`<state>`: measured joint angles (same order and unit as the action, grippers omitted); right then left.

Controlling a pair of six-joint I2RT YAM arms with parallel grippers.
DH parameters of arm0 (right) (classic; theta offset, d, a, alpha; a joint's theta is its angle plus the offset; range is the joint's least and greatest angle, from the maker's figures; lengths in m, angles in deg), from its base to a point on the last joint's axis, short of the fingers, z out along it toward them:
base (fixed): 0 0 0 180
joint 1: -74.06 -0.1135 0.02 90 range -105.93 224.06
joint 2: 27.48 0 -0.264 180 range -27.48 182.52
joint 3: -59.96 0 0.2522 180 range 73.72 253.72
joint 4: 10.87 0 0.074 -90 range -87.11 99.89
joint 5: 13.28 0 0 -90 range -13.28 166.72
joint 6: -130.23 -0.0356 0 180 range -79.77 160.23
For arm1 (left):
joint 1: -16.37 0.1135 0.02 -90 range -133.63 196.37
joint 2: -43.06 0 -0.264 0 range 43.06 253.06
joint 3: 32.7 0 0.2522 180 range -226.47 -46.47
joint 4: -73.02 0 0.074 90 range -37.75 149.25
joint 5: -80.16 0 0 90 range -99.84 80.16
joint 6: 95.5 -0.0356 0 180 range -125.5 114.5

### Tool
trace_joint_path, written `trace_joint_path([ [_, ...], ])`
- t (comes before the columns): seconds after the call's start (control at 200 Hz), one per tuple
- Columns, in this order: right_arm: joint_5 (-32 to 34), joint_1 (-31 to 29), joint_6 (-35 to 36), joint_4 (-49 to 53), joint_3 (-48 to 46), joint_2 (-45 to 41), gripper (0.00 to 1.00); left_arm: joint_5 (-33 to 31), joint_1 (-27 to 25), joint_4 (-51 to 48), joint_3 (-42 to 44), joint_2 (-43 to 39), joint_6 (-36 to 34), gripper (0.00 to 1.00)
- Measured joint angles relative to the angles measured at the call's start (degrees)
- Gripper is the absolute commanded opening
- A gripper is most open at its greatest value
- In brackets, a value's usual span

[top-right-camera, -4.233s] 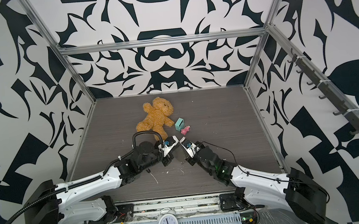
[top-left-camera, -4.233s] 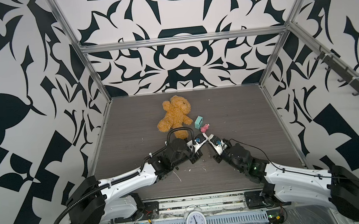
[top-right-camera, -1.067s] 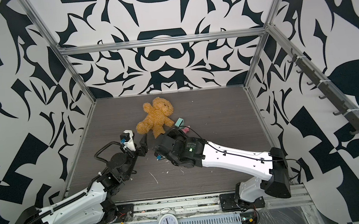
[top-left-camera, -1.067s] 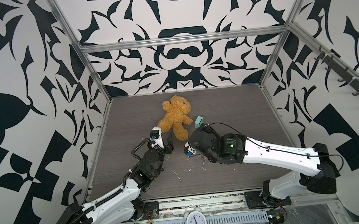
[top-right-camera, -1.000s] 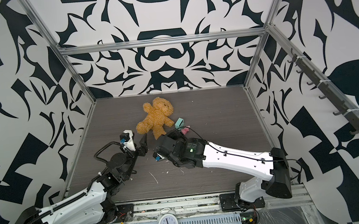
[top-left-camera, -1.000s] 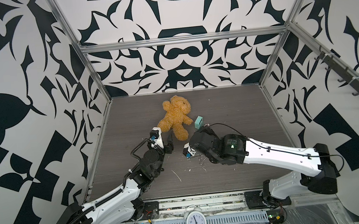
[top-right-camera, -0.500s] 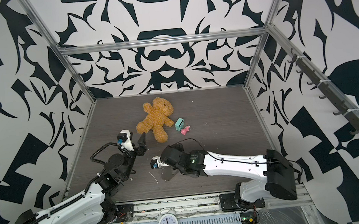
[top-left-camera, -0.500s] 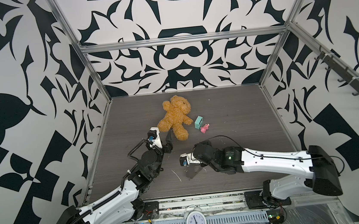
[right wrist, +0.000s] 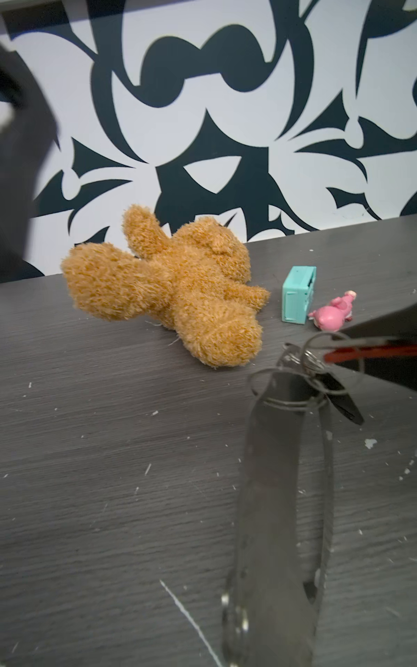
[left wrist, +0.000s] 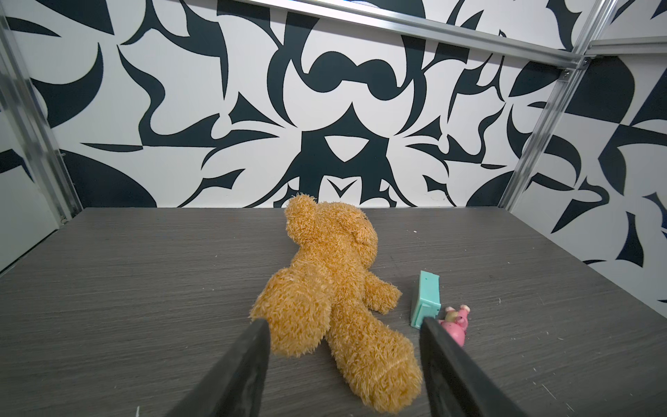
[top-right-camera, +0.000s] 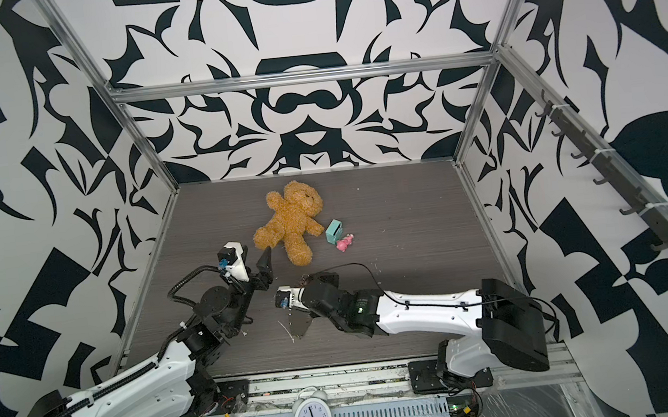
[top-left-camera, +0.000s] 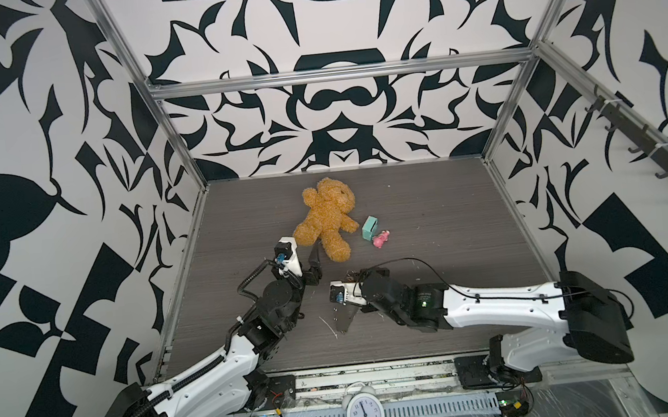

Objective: Put the keys on the keyring
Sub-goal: 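Lower the plate with keys onto the table nearer the robot with the right gripper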

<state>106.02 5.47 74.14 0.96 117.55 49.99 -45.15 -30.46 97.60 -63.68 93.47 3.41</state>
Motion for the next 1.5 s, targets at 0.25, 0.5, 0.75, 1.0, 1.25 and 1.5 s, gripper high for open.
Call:
trace_joint_path([
  [0.25,-1.09,-0.15,-9.86,-3.08,-11.82,-5.40,0.00,0.09,0.00,0.02,0.00,0.07,0.13,0.68],
  [0.5,-1.22,-0.24,-20.55,-5.31,-19.12,-11.96,0.00,0.13,0.00,0.02,0.00,0.11,0.11,0.69],
  [0.75,-1.38,-0.28,-30.64,-6.71,-21.77,-10.34,0.00,0.15,0.00,0.02,0.00,0.11,0.13,0.69],
  [1.0,-1.70,-0.28,-37.59,-7.87,-21.84,-4.33,0.00,0.15,0.00,0.02,0.00,0.04,0.13,0.69],
  [1.25,-3.02,-0.31,-41.09,-10.23,-17.84,6.99,0.00,0.15,0.00,0.02,0.00,-0.02,0.13,0.69],
  [1.5,-5.09,-1.05,-42.88,-13.99,-11.58,14.75,0.00,0.17,0.00,0.00,0.00,-0.20,0.13,0.69],
])
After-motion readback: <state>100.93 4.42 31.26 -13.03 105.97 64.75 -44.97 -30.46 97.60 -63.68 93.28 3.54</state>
